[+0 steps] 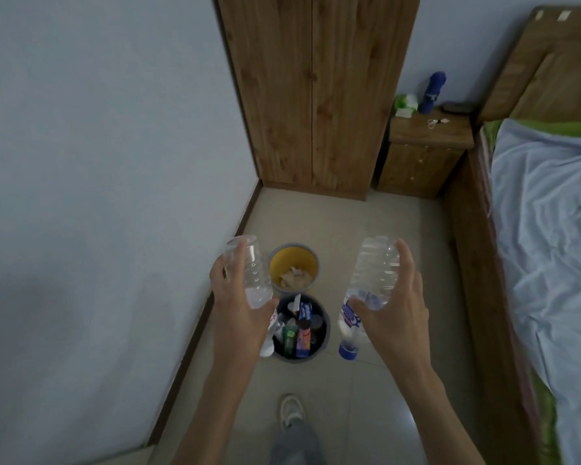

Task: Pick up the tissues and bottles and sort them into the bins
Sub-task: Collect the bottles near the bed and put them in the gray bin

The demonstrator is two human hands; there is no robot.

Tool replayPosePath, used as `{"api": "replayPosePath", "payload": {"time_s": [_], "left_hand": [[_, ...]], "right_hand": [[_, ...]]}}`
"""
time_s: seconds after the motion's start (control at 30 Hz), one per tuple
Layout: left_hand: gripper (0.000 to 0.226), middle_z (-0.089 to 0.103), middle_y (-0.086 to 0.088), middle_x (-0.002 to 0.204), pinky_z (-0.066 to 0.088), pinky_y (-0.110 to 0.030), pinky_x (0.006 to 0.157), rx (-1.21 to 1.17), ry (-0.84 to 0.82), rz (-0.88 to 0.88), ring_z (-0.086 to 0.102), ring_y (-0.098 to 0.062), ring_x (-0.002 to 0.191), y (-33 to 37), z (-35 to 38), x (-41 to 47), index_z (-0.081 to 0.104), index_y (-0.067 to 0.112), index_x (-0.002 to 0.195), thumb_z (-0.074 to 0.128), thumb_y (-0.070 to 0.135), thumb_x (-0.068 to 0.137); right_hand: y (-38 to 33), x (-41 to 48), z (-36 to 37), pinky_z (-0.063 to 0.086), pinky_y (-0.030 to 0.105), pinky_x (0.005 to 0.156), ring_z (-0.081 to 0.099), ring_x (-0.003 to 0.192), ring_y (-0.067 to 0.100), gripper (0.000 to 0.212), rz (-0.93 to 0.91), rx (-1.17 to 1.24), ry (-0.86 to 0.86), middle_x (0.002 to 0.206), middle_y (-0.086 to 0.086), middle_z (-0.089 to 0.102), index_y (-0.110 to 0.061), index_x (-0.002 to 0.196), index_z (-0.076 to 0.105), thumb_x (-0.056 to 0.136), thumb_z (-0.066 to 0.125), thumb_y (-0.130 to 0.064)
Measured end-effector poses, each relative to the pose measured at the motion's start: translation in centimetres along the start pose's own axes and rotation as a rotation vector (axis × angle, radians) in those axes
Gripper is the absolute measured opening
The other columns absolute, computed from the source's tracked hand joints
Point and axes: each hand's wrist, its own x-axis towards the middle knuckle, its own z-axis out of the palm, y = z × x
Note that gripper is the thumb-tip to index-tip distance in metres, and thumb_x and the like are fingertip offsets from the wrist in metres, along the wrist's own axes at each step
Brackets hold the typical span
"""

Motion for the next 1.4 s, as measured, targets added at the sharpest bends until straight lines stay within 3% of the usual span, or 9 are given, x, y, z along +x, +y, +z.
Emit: {"api": "replayPosePath", "payload": {"time_s": [0.2, 0.37, 0.5, 0.67, 0.8, 0.93, 1.03, 1.27, 1.4], "left_hand": [[0.122, 0.023, -0.005, 0.166, 0.045, -0.053, 0.115, 0.073, -0.143, 0.054, 0.026, -0.029, 0.157, -11.7, 9.4, 7.3, 0.022, 0.046, 0.163, 0.090, 0.000, 0.073], [0.125, 0.024, -0.005, 0.167, 0.026, -0.013, 0.111, 0.155, -0.319, 0.026, 0.023, -0.020, 0.154, -23.5, 18.8, 8.3, 0.016, 0.044, 0.165, 0.095, 0.015, 0.072], [0.130, 0.023, 0.003, 0.161, 0.049, -0.034, 0.101, 0.161, -0.432, -0.107, 0.039, -0.028, 0.145, -32.9, 26.2, 6.7, 0.014, 0.050, 0.163, 0.097, 0.019, 0.069], [0.135, 0.034, 0.000, 0.142, 0.059, -0.051, 0.085, 0.269, -0.609, -0.192, 0.060, -0.032, 0.117, -41.9, 32.8, 4.0, 0.005, 0.057, 0.160, 0.098, 0.049, 0.063], [0.137, 0.030, -0.001, 0.154, 0.059, -0.055, 0.086, 0.406, -0.693, -0.224, 0.059, -0.036, 0.126, -47.1, 36.0, 2.8, -0.002, 0.066, 0.155, 0.096, 0.053, 0.061], [0.128, 0.036, 0.001, 0.151, 0.059, -0.048, 0.088, 0.400, -0.693, -0.304, 0.060, -0.028, 0.125, -49.2, 38.2, 3.1, 0.018, 0.049, 0.157, 0.097, 0.055, 0.057], [0.119, 0.038, -0.001, 0.148, 0.057, -0.046, 0.089, 0.446, -0.720, -0.264, 0.057, -0.027, 0.125, -49.3, 39.3, 3.4, 0.026, 0.034, 0.157, 0.095, 0.053, 0.061], [0.129, 0.023, -0.004, 0.165, 0.053, -0.053, 0.101, 0.473, -0.794, -0.325, 0.042, -0.030, 0.145, -47.9, 38.0, 3.3, 0.007, 0.036, 0.165, 0.079, 0.080, 0.067], [0.117, 0.009, -0.004, 0.172, 0.051, -0.054, 0.103, 0.594, -0.851, -0.293, 0.034, -0.036, 0.149, -43.9, 34.4, 4.4, 0.003, 0.042, 0.165, 0.066, 0.084, 0.076]], "right_hand": [[5.0, 6.7, 12.1, 0.054, 0.050, 0.091, 0.058, 0.124, 0.036, 0.112, 0.034, -0.038, 0.012, 0.159, -0.005, 0.035, -0.048, 0.161, 0.007, 0.083, 0.084, -0.027], [14.6, 10.9, 23.2, 0.054, 0.044, 0.079, 0.061, 0.116, 0.037, 0.117, 0.137, -0.128, -0.125, 0.153, 0.001, 0.038, -0.045, 0.161, 0.004, 0.080, 0.086, -0.024], [23.1, 13.4, 31.7, 0.050, 0.040, 0.072, 0.065, 0.106, 0.038, 0.124, 0.222, -0.200, -0.264, 0.146, 0.009, 0.044, -0.041, 0.161, 0.000, 0.077, 0.089, -0.027], [32.3, 14.8, 40.1, 0.053, 0.045, 0.084, 0.063, 0.113, 0.039, 0.130, 0.331, -0.281, -0.466, 0.140, 0.013, 0.047, -0.033, 0.164, -0.002, 0.074, 0.092, -0.035], [36.8, 14.9, 44.5, 0.055, 0.049, 0.091, 0.061, 0.118, 0.041, 0.129, 0.365, -0.313, -0.604, 0.136, 0.013, 0.049, -0.037, 0.158, 0.002, 0.068, 0.094, -0.038], [39.7, 15.5, 47.5, 0.055, 0.053, 0.099, 0.054, 0.130, 0.041, 0.133, 0.338, -0.330, -0.661, 0.146, 0.014, 0.048, -0.037, 0.154, 0.010, 0.051, 0.093, -0.051], [39.4, 16.1, 48.9, 0.051, 0.048, 0.101, 0.053, 0.133, 0.038, 0.134, 0.326, -0.341, -0.692, 0.149, 0.015, 0.047, -0.029, 0.158, 0.013, 0.056, 0.095, -0.054], [37.1, 16.1, 48.7, 0.051, 0.048, 0.101, 0.047, 0.141, 0.038, 0.151, 0.336, -0.426, -0.762, 0.162, 0.018, 0.029, -0.029, 0.165, -0.013, 0.061, 0.088, -0.072], [33.1, 15.5, 43.9, 0.052, 0.046, 0.100, 0.051, 0.137, 0.035, 0.128, 0.329, -0.469, -0.747, 0.165, 0.011, 0.024, -0.033, 0.165, -0.002, 0.075, 0.080, -0.070]]}}
